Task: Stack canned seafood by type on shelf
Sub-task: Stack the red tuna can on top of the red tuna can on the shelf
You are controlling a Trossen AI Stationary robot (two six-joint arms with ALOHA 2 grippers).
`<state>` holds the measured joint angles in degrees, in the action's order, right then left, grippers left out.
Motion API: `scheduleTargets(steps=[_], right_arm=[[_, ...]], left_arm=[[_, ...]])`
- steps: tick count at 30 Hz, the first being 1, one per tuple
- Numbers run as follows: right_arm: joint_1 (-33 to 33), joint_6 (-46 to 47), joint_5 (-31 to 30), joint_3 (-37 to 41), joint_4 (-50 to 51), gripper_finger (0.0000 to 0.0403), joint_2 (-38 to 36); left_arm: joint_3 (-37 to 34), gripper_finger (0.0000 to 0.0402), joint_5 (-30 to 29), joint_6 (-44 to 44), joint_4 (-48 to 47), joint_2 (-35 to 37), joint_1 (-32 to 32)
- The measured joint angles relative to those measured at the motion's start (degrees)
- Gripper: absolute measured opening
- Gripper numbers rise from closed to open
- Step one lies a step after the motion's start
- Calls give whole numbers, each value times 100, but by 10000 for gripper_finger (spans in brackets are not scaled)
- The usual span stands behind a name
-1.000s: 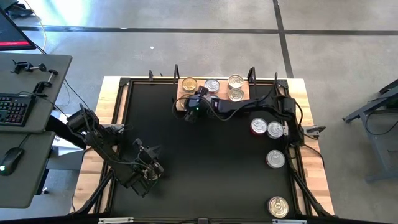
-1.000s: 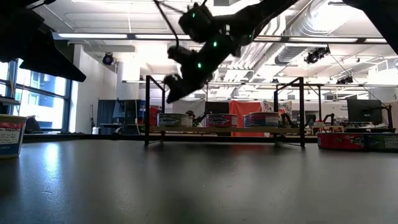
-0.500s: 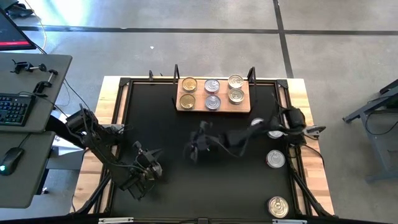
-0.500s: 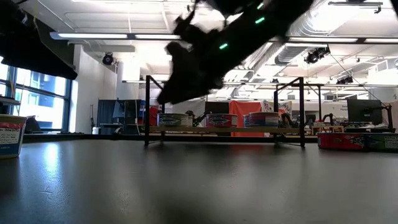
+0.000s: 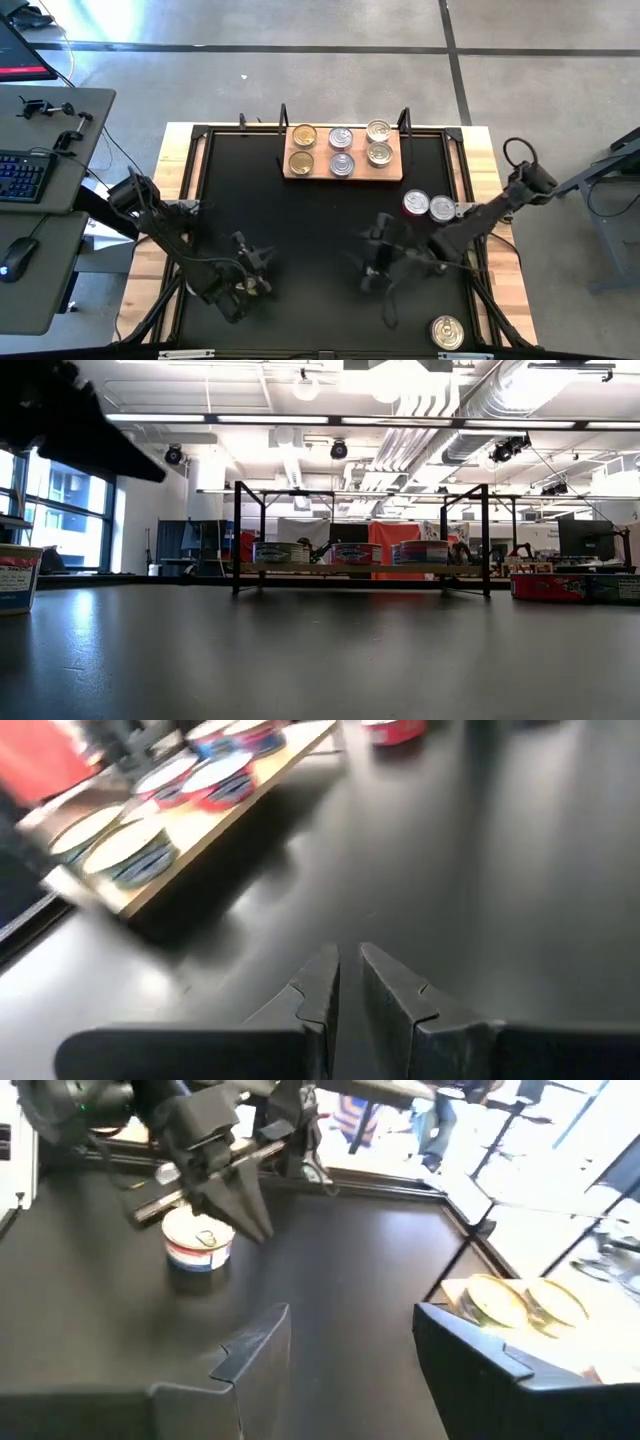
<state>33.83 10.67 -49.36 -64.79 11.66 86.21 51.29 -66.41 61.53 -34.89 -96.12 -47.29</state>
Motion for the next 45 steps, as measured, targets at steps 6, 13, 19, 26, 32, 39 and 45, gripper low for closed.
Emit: scheduleTargets(steps=[6, 13, 19, 26, 32, 39, 45], right_arm=[[389, 913, -298, -1, 593, 203, 503], [480, 1635, -256, 4, 1079, 203, 1222], [334, 4427, 687, -42, 4117, 203, 861], [-490, 6574, 2289, 603, 6933, 196, 739], [-1473, 5841, 2140, 1543, 6259, 125, 741], [-2467, 4676, 1991, 2034, 5322, 8, 740], [-2697, 4042, 2170, 1886, 4878, 15, 729]], left_arm=[[0, 35, 1814, -3416, 2688, 7, 391], [7, 10, 3037, -4950, 4241, 46, 440], [4, 1, 1796, -4923, 4681, -17, 570], [2, 3, 1687, -4963, 5122, -85, 1007], [0, 3, 1904, -4917, 5205, -254, 1184], [0, 3, 1985, -4868, 5179, -350, 1204], [0, 3, 2089, -4827, 5194, -348, 1195]])
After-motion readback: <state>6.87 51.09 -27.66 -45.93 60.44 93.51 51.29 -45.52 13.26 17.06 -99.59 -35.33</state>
